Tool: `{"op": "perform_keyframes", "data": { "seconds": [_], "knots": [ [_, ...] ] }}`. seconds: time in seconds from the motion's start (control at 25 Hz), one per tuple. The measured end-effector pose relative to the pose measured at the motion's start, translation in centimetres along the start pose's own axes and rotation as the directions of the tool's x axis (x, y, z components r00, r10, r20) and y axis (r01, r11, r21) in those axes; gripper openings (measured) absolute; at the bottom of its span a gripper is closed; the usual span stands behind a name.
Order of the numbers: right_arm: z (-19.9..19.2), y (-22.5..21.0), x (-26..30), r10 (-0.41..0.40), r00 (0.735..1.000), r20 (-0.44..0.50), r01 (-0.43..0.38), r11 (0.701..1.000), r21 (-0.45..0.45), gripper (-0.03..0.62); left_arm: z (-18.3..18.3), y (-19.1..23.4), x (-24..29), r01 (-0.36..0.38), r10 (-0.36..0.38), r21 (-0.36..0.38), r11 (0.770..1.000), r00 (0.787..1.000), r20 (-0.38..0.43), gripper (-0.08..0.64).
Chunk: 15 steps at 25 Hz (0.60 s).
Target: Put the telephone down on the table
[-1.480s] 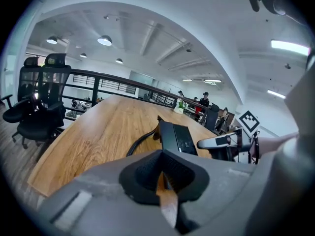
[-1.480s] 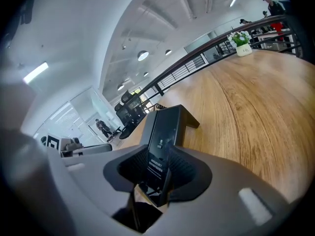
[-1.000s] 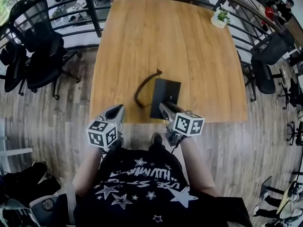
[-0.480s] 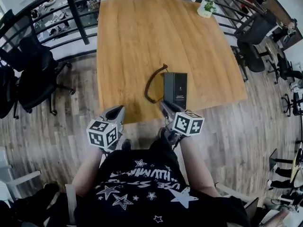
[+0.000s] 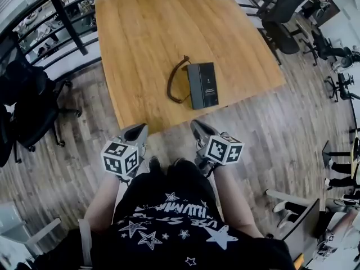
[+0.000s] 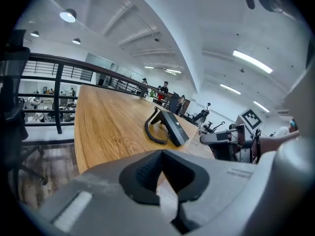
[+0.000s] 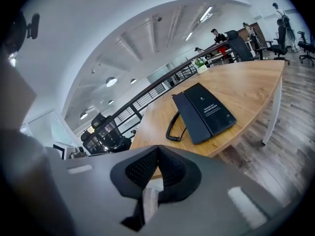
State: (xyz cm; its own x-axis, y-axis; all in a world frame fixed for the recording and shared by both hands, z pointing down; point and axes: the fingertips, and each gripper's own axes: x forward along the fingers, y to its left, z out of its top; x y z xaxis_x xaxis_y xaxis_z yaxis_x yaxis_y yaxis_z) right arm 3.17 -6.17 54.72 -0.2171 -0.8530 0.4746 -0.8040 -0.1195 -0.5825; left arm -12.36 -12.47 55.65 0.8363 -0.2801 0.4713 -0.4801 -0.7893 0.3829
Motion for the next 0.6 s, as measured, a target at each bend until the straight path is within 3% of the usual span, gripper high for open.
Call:
{"op": "perform_keyframes", "data": {
  "seconds": [0.32,0.6],
  "knots": [
    [-2.6,-0.2,-2.2,0.006,1.000,0.002,-0.006,0.999,0.048,0.000,-0.8,-3.2,0.3,0.047,-0.047,-0.007,0.999,0.999,-0.001,0.002],
    [-6.4,2.0,-5.6,0.031,0.999,-0.021,-0.031,0.999,-0.009,-0.002,-3.1,-6.4,-2.4,0.040,-0.040,0.018,0.999,0.999,-0.004,0.002]
  ]
}}
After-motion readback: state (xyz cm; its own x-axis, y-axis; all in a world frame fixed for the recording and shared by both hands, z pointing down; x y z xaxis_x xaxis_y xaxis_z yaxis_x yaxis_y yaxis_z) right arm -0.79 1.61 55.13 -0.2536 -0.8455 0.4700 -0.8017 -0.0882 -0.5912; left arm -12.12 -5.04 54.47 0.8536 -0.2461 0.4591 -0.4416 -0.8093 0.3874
